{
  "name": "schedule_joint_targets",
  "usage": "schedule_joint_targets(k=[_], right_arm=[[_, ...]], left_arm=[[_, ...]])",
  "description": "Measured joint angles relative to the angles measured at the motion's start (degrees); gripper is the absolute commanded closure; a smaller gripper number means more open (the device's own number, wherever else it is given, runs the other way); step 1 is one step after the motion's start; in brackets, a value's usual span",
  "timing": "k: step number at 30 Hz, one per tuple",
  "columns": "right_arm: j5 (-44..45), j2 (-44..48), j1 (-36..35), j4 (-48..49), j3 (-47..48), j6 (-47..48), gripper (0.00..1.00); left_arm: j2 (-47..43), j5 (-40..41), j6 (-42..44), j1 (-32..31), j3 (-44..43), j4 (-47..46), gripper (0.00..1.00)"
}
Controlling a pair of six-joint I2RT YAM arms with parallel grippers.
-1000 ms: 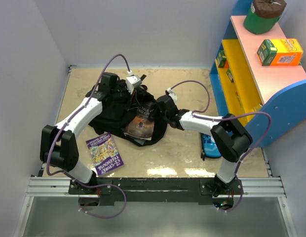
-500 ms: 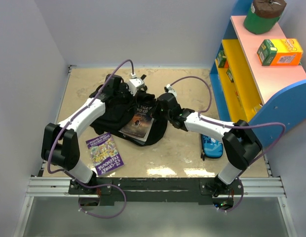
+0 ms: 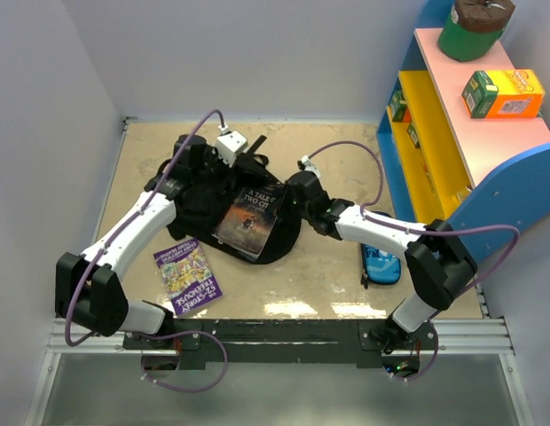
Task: Pack the student bag
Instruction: Place the book in the student bag.
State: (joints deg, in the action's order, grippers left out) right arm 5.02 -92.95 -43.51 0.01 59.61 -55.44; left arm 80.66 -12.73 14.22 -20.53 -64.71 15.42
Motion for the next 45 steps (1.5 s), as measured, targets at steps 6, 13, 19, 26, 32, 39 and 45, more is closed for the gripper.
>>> schedule_joint_targets(k=[6, 13, 19, 26, 32, 39, 45], right_arm=[[-0.46, -0.17, 0.0, -1.03, 0.0, 0.33, 1.0], [-1.36, -4.22, 0.13, -0.7, 2.25, 0.42, 1.0], [0.96, -11.37, -0.37, 0.52, 7.69, 0.74, 0.66], [6.75, -13.38, -1.11, -1.57, 8.79, 2.95, 0.48], [8.02, -2.58, -1.42, -1.49, -0.59, 4.66, 0.46], [5.14, 0.42, -4.7, 4.39, -7.98, 4.9, 0.53], [-0.09, -7.96, -6.54, 10.01, -7.3, 4.5, 0.61]], left_arm=[[-1.73, -2.4, -2.62, 0.17, -0.44, 0.48, 1.0], [-1.66, -11.93, -2.82, 0.26, -0.44, 2.75, 1.0], [1.38, -18.58, -0.24, 0.26, -0.83, 6.47, 1.0], [2.84, -18.29, 4.57, 0.24, -0.83, 9.9, 1.0], [3.91, -14.29, 6.21, 0.11, -1.03, 9.7, 1.0], [4.85, -11.61, 6.36, 0.09, -1.07, 9.25, 1.0], [4.85, -13.68, 7.02, 0.09, -1.09, 9.7, 1.0]])
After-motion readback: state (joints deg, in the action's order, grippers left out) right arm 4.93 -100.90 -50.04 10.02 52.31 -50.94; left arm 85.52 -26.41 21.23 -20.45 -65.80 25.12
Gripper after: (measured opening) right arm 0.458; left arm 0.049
